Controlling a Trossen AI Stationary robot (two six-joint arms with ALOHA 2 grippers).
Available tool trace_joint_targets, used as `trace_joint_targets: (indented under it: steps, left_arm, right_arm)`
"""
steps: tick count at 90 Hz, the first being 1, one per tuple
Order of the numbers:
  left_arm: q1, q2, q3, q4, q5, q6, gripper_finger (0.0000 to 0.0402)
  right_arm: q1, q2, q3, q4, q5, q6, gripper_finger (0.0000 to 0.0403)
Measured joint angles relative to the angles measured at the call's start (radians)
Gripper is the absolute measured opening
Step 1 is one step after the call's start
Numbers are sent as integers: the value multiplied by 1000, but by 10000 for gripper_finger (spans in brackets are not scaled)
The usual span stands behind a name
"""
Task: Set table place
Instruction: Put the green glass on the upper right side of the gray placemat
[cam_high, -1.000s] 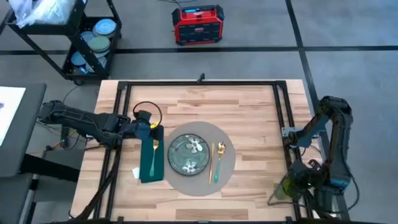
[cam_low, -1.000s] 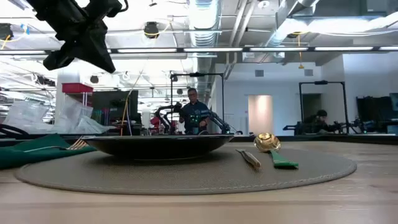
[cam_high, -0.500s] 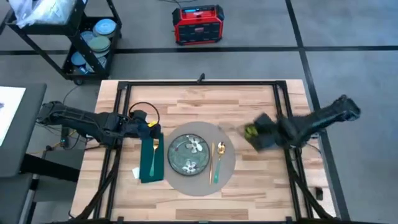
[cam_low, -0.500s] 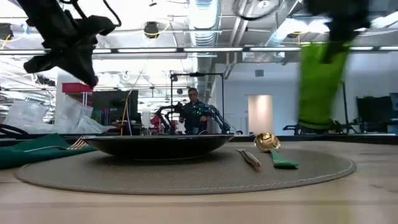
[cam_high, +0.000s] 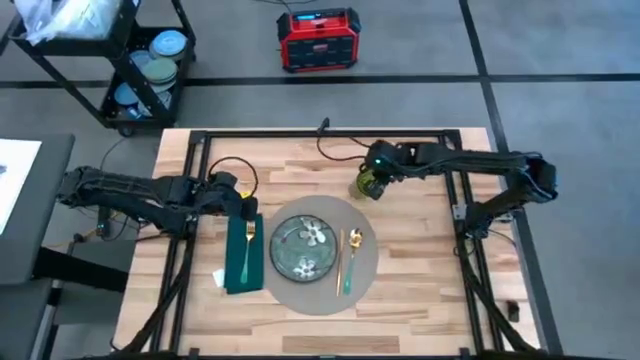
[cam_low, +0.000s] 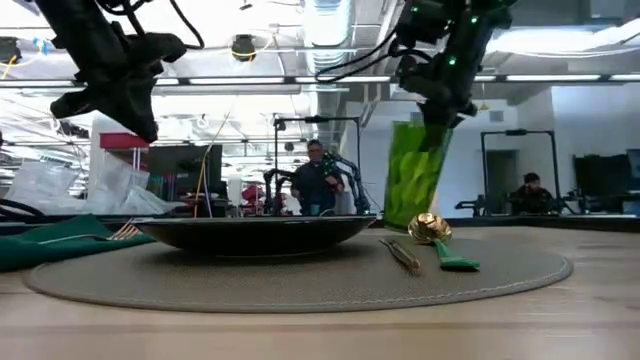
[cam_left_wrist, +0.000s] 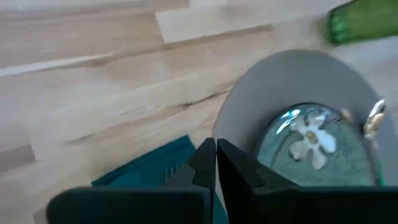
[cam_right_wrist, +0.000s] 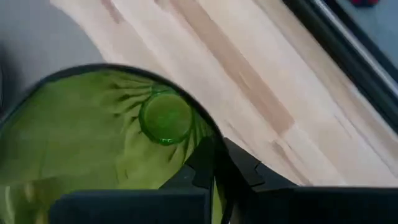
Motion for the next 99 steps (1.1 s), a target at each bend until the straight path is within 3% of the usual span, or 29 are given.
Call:
trace_joint_targets:
  steps: [13,25,40,52,59,71,83,99]
  left_arm:
    - [70,-60,-11,70,26,73,0]
    - [138,-138,-69,189,99,126,0]
    - [203,-204,-151,237,140,99,0]
    - [225,-215,-190,234,142,64,0]
    - [232,-215,-196,239,154,62,0]
    - [238,-214,-201,239,205,79,0]
    - [238,-215,-201,240,217,83,0]
    - [238,-215,-201,239,217,83,0]
  right_arm:
    - [8,15,0,21,-51,6,0]
    - [1,-18,5,-127,-57,-2,0]
    - [-39,-34,113,-402,-18,-86,0]
    - [-54,-32,207,-438,-21,-165,0]
    - [-91,-25,248,-469,-89,-210,0]
    - [-165,28,347,-607,-215,-239,0]
    - [-200,119,493,-787,-221,-344,0]
    - [-203,249,661,-838,-230,-431,0]
